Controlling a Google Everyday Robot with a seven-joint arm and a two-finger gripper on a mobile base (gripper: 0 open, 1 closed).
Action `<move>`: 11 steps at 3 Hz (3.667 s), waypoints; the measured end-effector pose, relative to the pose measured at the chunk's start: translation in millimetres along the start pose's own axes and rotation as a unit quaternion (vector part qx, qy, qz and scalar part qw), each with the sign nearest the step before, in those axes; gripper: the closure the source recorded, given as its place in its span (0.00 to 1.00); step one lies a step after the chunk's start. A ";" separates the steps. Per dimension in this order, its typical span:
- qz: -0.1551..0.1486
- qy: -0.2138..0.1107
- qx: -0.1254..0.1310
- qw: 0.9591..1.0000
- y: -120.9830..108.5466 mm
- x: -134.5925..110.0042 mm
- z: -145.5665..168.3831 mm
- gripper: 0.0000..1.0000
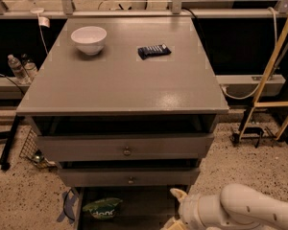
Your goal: Pick green rice chip bag from bottom drawer and place on counter
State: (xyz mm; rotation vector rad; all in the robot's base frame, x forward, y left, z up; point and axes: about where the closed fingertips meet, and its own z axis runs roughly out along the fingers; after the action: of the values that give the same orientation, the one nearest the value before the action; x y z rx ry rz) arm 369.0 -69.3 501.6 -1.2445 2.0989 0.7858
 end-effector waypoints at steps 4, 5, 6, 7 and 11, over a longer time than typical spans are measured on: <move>0.039 -0.066 -0.023 0.997 -9.3 27.7 141.3 0.00; 0.040 -0.073 -0.019 0.996 -17.3 34.8 155.7 0.00; 0.021 -0.083 0.004 0.996 -39.3 47.8 187.3 0.00; 0.014 -0.083 0.017 0.996 -51.1 56.9 206.2 0.00; -0.022 -0.123 -0.010 0.992 -56.9 37.1 294.0 0.00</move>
Offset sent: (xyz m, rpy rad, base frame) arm 0.0299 0.0848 -0.1258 0.1451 0.0074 -0.0602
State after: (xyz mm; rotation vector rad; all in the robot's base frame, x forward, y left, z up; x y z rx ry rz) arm 456.3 101.0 268.2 -1.1361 1.8650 0.8934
